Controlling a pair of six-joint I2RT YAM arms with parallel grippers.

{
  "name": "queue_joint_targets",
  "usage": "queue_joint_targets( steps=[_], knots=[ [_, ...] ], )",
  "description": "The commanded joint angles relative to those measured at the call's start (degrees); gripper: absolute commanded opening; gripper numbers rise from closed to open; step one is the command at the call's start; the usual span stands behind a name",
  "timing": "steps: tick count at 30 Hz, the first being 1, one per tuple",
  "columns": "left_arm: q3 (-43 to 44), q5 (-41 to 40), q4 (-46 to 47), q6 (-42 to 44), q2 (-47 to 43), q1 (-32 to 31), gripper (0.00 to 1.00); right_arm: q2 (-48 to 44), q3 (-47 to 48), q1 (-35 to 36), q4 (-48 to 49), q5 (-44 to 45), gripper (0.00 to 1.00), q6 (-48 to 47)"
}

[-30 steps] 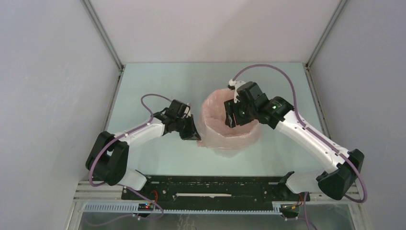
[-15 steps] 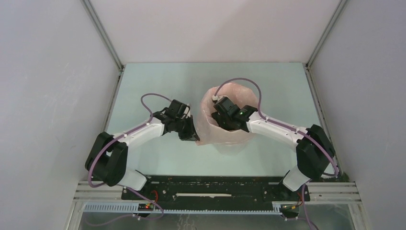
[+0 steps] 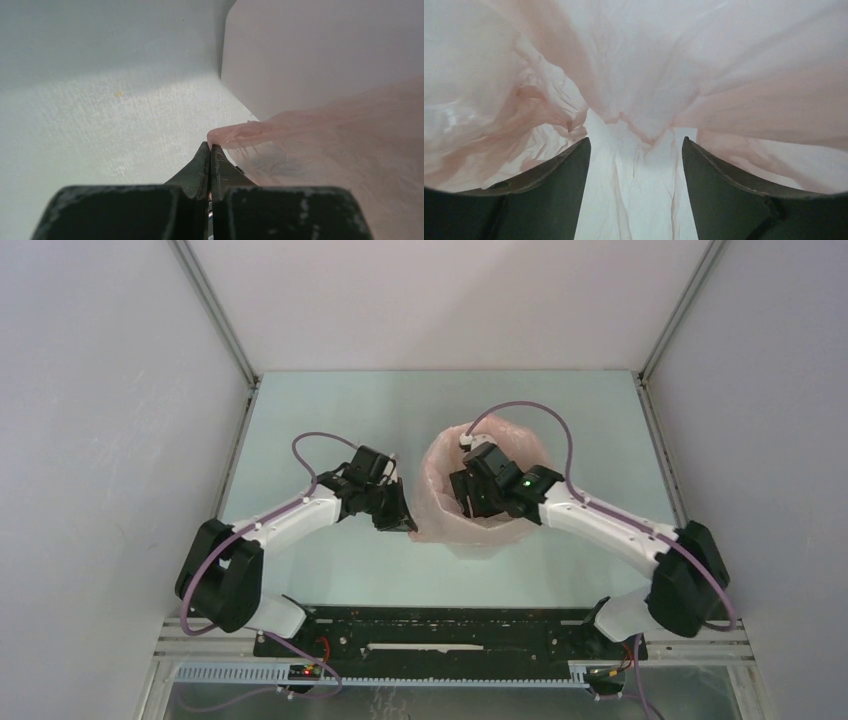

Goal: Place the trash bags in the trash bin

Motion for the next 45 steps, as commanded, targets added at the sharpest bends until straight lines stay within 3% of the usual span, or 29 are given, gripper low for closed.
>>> queue_joint_targets(
  steps=[1,5,17,25,34,39,45],
  knots=[
    [2.9,-0.4,-0.4,1.5,-1.4,-0.4,0.00,-7.4,1.9,0.1,-4.6,0.6,0.78,0.9],
    [3.0,0.3,0.1,1.2,-0.7,-0.4,0.00,-6.2,0.8,0.2,-3.0,0.8,0.83,0.5],
    [2.9,0.9,0.7,0.4,-1.2,-0.4,0.00,5.0,-3.7,0.6,9.6,-1.6,0.83,3.1],
    [2.9,0.3,0.5,0.4,-2.8,-0.4,0.00,-2.5,1.6,1.4,1.5,-0.1,0.88,1.3],
    [3.9,-1.6,-1.0,1.1,-2.6,-0.4,0.01,-4.7,22.6,1.3,-15.2,5.0,0.94,-1.8],
    [4.5,-4.5,-3.4,2.0,-4.5,-0.4,0.12,-6.0,28.1,1.2,-18.8,4.3,0.95,-2.6],
    [4.7,-8.7,-8.1,3.3,-10.7,-0.3,0.38,-11.1,35.6,1.2,-22.2,2.4,0.96,-3.6]
  ],
)
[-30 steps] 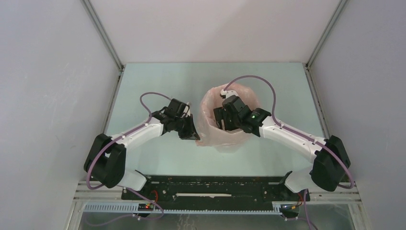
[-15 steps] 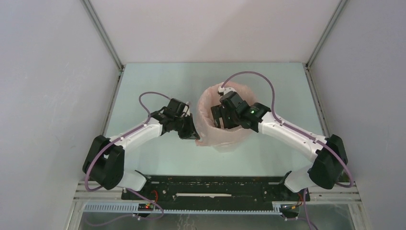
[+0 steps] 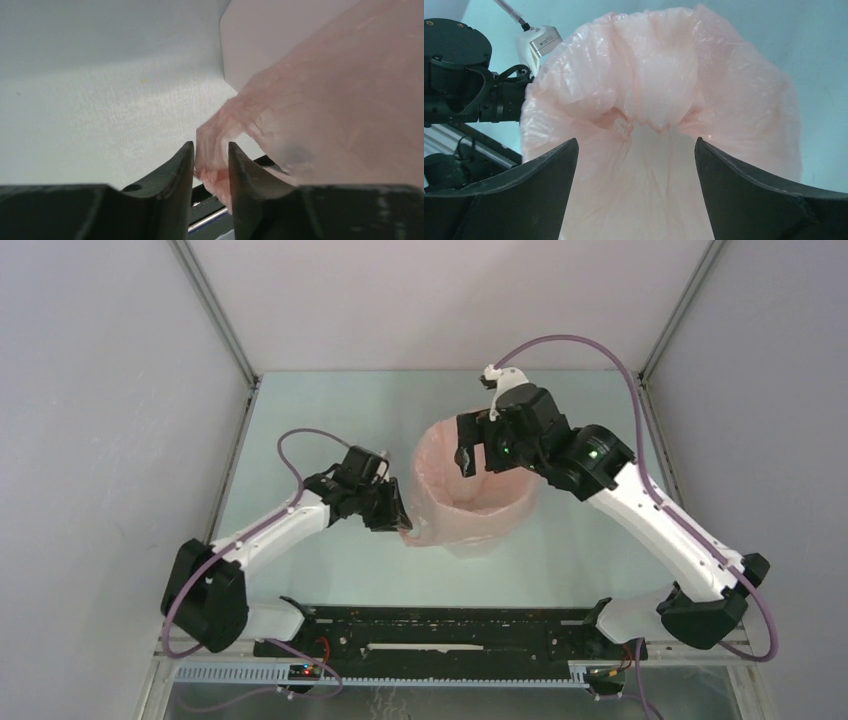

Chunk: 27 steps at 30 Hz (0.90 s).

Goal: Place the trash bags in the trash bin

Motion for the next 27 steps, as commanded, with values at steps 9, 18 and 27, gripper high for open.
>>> queue_joint_targets(
  steps=[9,18,27],
  knots=[
    [6.9,-14.2,-16.4,2.3,-20.4,0.6,0.61,-24.8,-1.7,-9.0,-16.4,4.1,0.99,-0.3],
    [13.7,-14.3,-23.7,-2.3,-30.3,1.1,0.87,-41.1,-25.9,-22.5,-18.9,-6.5,1.00,11.5],
    [17.2,-14.0,-25.5,-7.9,-38.0,1.1,0.92,-40.9,-49.1,-28.7,3.2,-29.9,1.00,13.3]
  ],
)
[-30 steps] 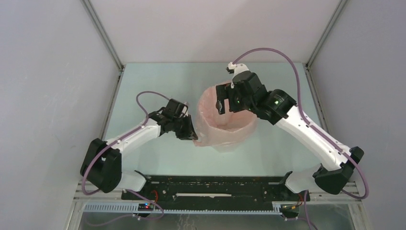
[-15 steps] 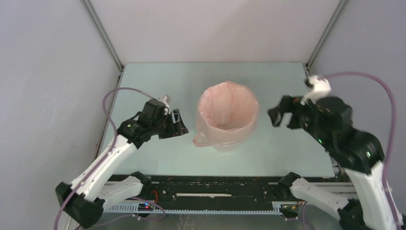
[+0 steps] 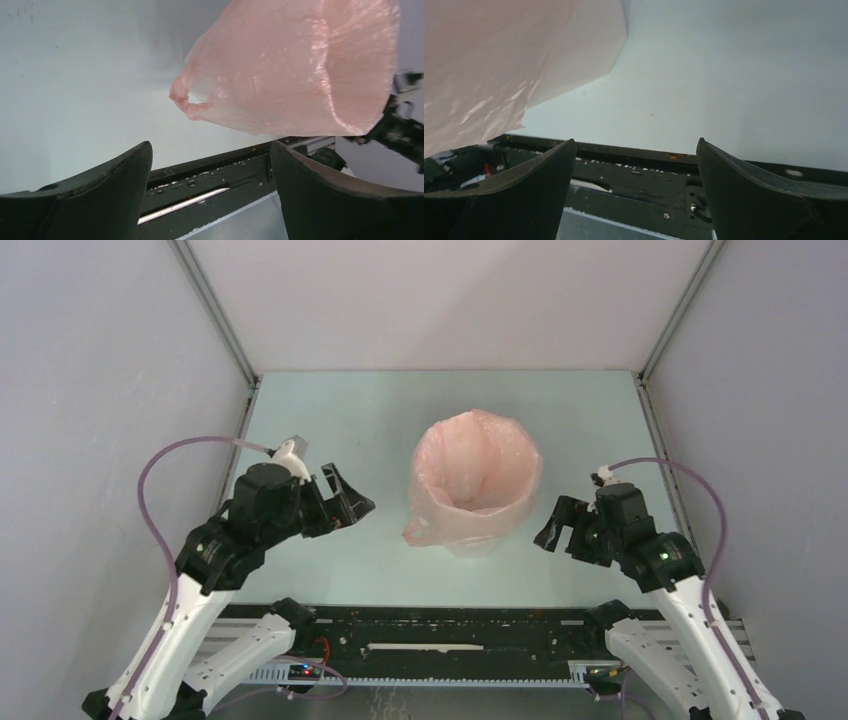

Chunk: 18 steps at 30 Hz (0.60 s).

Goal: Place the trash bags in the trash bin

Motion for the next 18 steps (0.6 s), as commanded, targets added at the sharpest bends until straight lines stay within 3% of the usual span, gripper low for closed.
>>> queue_joint_targets(
  steps=[1,6,12,18],
  knots=[
    [4.1,-1.6,-1.6,-4.6,-4.4,0.2,0.92,-0.8,-8.0,-1.9,15.8,-17.6,1.00,0.4],
    [5.0,-2.6,-2.5,-8.6,-9.9,0.2,0.93,-3.0,-16.9,-2.2,28.7,-21.9,1.00,1.3],
    [12.7,-9.7,-11.3,-5.5,-10.7,0.2,0.94,-4.4,-26.5,0.0,52.3,-24.9,0.99,-3.9],
    [16.4,-10.6,-13.0,-5.0,-10.8,0.2,0.94,5.6,-28.6,5.8,67.4,-24.5,0.99,-15.5]
  ],
)
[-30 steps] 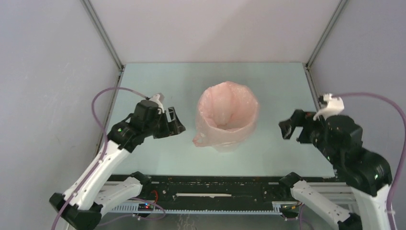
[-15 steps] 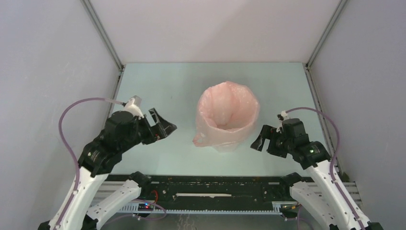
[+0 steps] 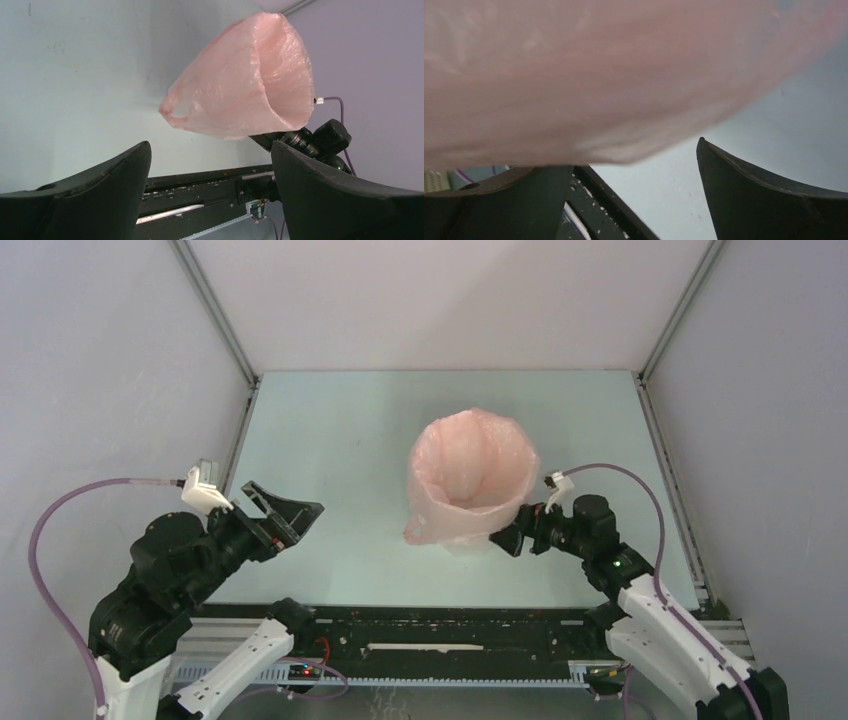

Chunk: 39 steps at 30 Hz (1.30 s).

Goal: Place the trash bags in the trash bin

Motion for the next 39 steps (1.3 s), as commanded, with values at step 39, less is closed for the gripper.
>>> queue_joint_targets(
  steps=[39],
  knots=[
    [24.2,-1.0,-12.5,12.0,11.0,0.2,0.98,117.2,111.7,27.1,18.7,17.9,1.00,8.1]
  ],
)
